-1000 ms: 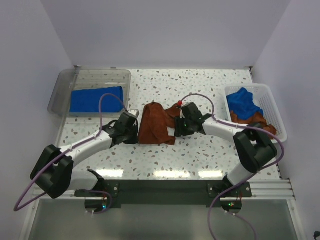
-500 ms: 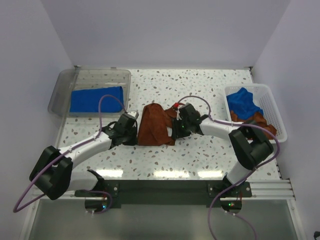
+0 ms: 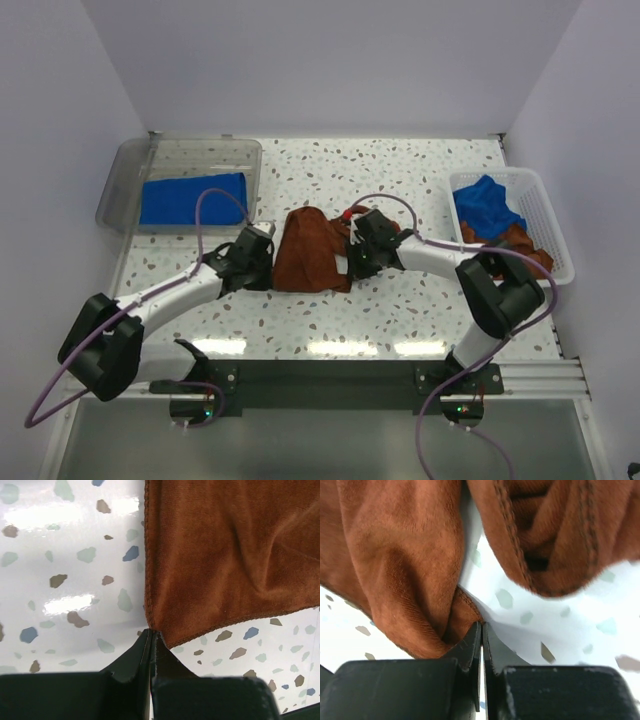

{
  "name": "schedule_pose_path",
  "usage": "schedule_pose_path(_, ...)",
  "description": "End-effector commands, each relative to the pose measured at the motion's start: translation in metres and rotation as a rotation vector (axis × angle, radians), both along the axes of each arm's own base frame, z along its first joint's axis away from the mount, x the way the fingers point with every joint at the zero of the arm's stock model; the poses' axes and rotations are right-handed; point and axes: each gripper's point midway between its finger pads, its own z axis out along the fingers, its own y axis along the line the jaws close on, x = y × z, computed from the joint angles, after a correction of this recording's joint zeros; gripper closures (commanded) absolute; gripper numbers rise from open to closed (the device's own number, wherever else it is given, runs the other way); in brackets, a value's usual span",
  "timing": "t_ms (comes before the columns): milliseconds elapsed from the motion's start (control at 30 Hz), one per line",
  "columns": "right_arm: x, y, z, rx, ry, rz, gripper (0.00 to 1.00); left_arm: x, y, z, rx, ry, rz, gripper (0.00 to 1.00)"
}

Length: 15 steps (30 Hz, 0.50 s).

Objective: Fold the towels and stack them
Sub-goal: Flatten out the crumpled towel

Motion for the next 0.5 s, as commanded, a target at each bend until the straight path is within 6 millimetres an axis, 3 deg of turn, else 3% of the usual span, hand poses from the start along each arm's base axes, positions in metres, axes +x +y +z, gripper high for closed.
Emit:
schedule_pose_path(0,0.009,-0.022,0.034,-0.101,-0.070,-0.025,1.00,0.028,0.004,0.046,0.032,-0.130,0.032,1.00)
schedule_pose_path(33,0.029,-0.030,0.065,-0.090,-0.149,-0.077,1.00,0.035,0.002,0.058,0.030,-0.157,0.036,1.00)
schedule_pose_path(67,0.036,-0.037,0.080,-0.087,-0.169,-0.110,1.00,0.043,0.004,0.069,0.034,-0.183,0.040,1.00)
schedule_pose_path(100,0.038,-0.048,0.092,-0.093,-0.165,-0.149,1.00,0.057,0.000,0.095,0.011,-0.237,0.048,1.00)
schedule_pose_path(133,0.058,-0.061,0.125,-0.051,-0.218,-0.231,1.00,0.065,-0.001,0.106,0.006,-0.263,0.046,1.00)
schedule_pose_path(167,0.065,-0.070,0.141,-0.035,-0.237,-0.266,1.00,0.075,0.000,0.120,-0.004,-0.292,0.060,1.00)
schedule_pose_path(200,0.068,-0.080,0.154,-0.034,-0.244,-0.299,1.00,0.090,-0.003,0.147,-0.032,-0.347,0.071,1.00)
schedule_pose_path(233,0.085,-0.091,0.184,-0.003,-0.301,-0.351,1.00,0.099,-0.003,0.154,-0.033,-0.354,0.076,1.00)
schedule_pose_path(267,0.090,-0.095,0.202,0.020,-0.335,-0.366,1.00,0.111,0.002,0.165,-0.041,-0.376,0.093,1.00)
schedule_pose_path(300,0.093,-0.099,0.215,0.034,-0.348,-0.380,1.00,0.124,-0.004,0.196,-0.091,-0.429,0.087,1.00)
schedule_pose_path(333,0.105,-0.104,0.245,0.076,-0.404,-0.413,1.00,0.135,-0.006,0.202,-0.106,-0.437,0.087,1.00)
schedule_pose_path(367,0.109,-0.105,0.259,0.101,-0.426,-0.425,1.00,0.147,-0.001,0.215,-0.127,-0.466,0.100,1.00)
schedule_pose_path(400,0.114,-0.107,0.271,0.122,-0.442,-0.437,1.00,0.157,-0.008,0.250,-0.182,-0.523,0.081,1.00)
schedule_pose_path(433,0.122,-0.113,0.301,0.156,-0.498,-0.465,1.00,0.166,-0.011,0.258,-0.191,-0.532,0.075,1.00)
schedule_pose_path(467,0.125,-0.117,0.315,0.169,-0.522,-0.481,1.00,0.171,-0.012,0.272,-0.191,-0.553,0.066,1.00)
